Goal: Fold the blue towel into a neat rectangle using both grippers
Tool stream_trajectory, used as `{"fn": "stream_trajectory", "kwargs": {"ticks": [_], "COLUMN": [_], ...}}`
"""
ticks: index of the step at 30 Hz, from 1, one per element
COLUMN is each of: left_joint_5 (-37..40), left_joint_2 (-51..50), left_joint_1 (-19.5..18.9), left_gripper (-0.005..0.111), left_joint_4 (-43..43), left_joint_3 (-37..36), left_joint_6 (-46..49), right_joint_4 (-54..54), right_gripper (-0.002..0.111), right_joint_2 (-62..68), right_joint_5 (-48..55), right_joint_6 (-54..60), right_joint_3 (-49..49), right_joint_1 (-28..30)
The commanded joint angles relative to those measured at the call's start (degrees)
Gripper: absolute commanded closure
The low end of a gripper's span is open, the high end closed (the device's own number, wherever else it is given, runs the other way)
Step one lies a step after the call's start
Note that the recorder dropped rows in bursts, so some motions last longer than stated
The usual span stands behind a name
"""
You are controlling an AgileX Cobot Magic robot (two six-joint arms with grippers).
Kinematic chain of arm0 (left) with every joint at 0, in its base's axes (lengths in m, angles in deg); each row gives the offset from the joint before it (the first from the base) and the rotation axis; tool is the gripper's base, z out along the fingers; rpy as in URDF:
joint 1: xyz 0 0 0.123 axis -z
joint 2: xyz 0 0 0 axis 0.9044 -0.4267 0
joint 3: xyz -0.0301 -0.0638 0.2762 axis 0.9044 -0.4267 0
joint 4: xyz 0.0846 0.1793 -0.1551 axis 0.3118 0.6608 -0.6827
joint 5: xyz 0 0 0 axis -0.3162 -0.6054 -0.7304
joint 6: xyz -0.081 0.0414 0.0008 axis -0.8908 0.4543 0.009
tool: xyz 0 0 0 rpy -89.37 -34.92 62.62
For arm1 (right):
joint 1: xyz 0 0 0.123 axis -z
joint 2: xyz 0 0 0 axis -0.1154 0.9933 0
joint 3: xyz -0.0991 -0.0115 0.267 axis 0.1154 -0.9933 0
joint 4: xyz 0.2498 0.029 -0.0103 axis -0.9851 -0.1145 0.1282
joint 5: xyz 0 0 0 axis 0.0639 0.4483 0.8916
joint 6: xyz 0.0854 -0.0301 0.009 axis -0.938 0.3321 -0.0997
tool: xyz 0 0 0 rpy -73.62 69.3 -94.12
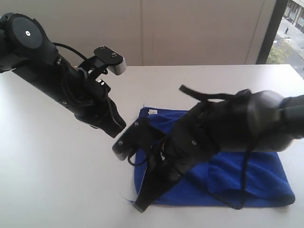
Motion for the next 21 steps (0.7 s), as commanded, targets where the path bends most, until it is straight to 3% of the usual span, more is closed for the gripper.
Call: {"fn": "stream_trajectory", "kwargs": {"ticks": [1,6,11,15,21], "left_joint_5": [-0.2,-1.7,-6.3,-11.3,-12.9], "left_joint_2": [0.2,-0.1,-2.7,-6.5,-14.8], "left_joint_1": [0.4,0.5,2.9,5.7,9.5], "left_gripper": [0.107,0.107,0.107,0.107,0.107], "left_joint_4": [-2.6,-4.9,-13.1,-17.3,-17.5], "left_joint_3": [0.2,0.2,0.2,2.5,12.0], "left_joint_6": [0.4,2.9,16.9,24.9,26.7], "right_joint_4": [6.4,23.0,25.4,20.7,-4.3], "right_gripper": [0.108,0.108,0.108,0.108,0.108], "right_joint_2": [-8.8,-13.5,-14.5,-12.2,-3.1], "right_joint_5": [4.5,12.3,8.9,5.9,10.5], "right_joint_6": [-4.4,-19.2,-22.3,-18.1,7.4], "right_joint_3": [-0.2,-0.2,-0.1,1.6,10.4], "right_joint_1": [2.6,8.8,18.7,25.7,34.7]}}
